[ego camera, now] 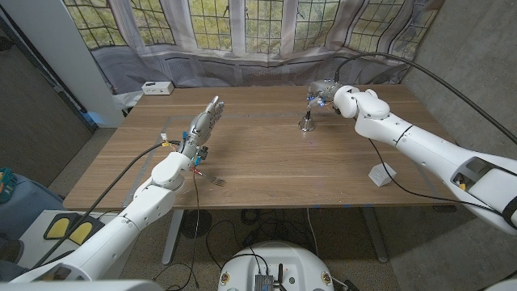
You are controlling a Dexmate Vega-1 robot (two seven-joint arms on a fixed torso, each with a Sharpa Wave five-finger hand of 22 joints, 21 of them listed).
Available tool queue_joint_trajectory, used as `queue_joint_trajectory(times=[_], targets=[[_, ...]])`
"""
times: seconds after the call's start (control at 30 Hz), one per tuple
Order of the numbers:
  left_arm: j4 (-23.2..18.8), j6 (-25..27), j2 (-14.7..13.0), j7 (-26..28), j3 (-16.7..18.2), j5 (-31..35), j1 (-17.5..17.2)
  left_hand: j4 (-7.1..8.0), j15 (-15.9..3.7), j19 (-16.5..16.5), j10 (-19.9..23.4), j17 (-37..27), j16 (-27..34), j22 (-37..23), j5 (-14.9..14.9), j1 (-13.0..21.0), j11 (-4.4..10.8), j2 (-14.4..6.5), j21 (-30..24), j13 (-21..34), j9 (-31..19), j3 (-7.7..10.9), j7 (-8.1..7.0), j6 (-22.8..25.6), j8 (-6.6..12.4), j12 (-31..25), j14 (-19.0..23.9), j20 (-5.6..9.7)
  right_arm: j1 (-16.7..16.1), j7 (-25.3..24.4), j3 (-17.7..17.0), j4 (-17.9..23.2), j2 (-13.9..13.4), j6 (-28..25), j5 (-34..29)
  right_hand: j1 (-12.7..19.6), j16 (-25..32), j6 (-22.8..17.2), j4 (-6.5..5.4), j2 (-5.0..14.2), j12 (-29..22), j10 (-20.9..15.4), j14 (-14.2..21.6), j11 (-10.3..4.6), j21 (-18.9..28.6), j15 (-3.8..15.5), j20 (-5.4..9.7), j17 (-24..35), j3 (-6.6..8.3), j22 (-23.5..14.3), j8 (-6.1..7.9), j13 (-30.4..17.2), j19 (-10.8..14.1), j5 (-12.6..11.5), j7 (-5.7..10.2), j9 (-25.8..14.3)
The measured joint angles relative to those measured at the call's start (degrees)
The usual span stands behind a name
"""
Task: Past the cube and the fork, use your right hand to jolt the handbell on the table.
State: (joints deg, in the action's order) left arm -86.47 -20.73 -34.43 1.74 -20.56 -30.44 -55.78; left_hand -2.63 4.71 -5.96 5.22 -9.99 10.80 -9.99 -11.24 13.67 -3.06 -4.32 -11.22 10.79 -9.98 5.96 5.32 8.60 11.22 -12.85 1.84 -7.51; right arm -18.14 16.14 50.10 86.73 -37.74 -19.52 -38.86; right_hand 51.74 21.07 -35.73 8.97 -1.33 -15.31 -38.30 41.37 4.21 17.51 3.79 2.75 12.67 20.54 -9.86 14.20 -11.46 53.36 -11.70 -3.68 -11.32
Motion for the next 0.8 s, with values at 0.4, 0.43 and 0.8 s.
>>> queue_joint_trajectory(times=[0.4, 0.43, 0.8], targets=[[0.28, 0.23, 0.13, -0.12, -0.18, -0.07, 0.27, 0.00, 0.00, -0.18, 0.00, 0.00, 0.00, 0.00, 0.00, 0.30, 0.00, -0.30, 0.00, 0.00, 0.00, 0.00, 0.00, 0.00, 0.00, 0.00, 0.00, -0.18, 1.16, -0.61, 1.38, -3.25, 1.15, 0.34, 0.80, 0.92, 0.55, -1.56, 0.00, 0.29, 0.00, -1.33, 1.34, -0.72, 0.00, 0.53, 0.32, 0.50, 0.00, 0.00, 0.00, -0.15, 1.12, 0.00, 0.95, 0.00], [0.28, 0.23, 0.13, -0.12, -0.18, -0.07, 0.27, 0.00, 0.00, -0.18, 0.00, 0.00, 0.00, 0.00, 0.00, 0.29, 0.00, -0.29, 0.00, 0.00, 0.00, 0.00, 0.00, 0.00, 0.00, 0.00, 0.00, -0.18, 1.18, -0.61, 1.40, -3.27, 1.16, 0.34, 0.80, 0.92, 0.71, -1.86, -0.02, 0.29, 0.00, -1.34, 1.34, -0.77, 0.00, 0.53, 0.32, 0.54, -0.02, 0.00, 0.00, -0.15, 1.12, 0.00, 1.25, 0.00], [0.90, 0.51, 0.44, -0.23, -0.45, -0.21, 0.61, 0.00, -0.01, -0.18, 0.00, 0.00, 0.00, 0.00, 0.24, 0.29, 0.00, -0.29, -0.01, 0.00, 0.00, 0.00, 0.00, 0.00, 0.01, 0.37, -0.01, -0.18, 2.14, -0.97, 2.72, -5.13, 1.68, 1.04, 0.58, 1.09, 1.21, -3.15, -0.25, 0.46, -0.38, -2.03, 2.15, -2.08, 0.00, 0.91, 1.15, 1.06, -0.25, -0.16, 0.00, -0.42, 1.51, 0.00, 3.00, 0.01]])
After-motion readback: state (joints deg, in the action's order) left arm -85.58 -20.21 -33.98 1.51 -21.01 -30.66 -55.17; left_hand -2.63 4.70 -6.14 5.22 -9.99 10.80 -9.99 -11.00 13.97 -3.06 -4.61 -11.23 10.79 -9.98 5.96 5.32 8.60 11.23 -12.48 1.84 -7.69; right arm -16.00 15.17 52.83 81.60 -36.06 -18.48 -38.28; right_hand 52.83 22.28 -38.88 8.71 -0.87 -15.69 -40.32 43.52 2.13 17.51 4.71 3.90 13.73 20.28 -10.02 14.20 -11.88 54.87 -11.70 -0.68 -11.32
